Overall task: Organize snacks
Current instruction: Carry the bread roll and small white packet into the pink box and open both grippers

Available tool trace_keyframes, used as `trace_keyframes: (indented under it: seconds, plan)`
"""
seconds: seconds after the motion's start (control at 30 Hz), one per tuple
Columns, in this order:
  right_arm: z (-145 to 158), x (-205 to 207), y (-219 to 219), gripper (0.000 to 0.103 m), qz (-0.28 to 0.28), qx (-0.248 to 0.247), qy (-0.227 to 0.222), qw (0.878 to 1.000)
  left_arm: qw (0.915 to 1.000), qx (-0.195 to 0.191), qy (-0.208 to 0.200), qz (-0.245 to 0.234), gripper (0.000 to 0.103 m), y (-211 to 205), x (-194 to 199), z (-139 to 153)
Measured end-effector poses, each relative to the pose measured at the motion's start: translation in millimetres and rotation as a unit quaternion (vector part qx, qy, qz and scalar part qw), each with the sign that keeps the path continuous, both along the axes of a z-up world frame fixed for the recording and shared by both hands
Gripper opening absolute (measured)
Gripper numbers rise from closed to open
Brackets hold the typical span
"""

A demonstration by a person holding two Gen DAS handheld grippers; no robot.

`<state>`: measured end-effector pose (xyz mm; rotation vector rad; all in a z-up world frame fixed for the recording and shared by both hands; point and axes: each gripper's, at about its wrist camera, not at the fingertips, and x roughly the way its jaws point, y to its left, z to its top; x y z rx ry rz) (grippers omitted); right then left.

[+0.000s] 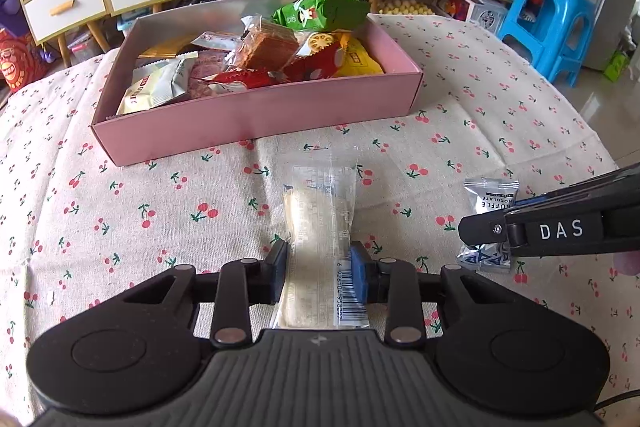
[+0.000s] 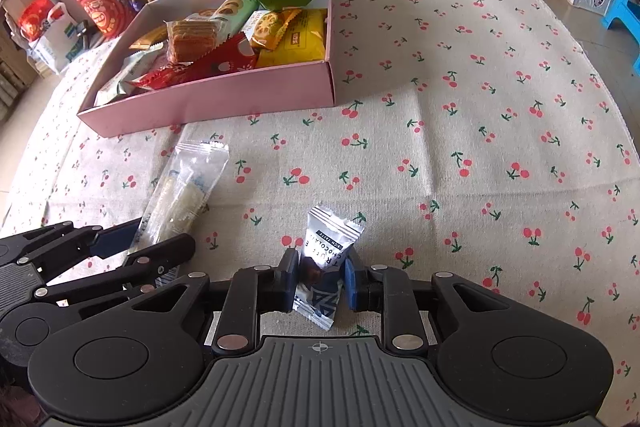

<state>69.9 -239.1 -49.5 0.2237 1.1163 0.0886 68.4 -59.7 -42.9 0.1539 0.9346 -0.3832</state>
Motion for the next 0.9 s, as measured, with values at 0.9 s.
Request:
trace_keyframes:
  seconds: [0.9]
  plan:
    - [46, 7, -5, 0.022, -0.024, 0.069, -0.039, 0.997, 0.9982, -0.056, 0.000, 0.019, 0.028, 27, 4, 37]
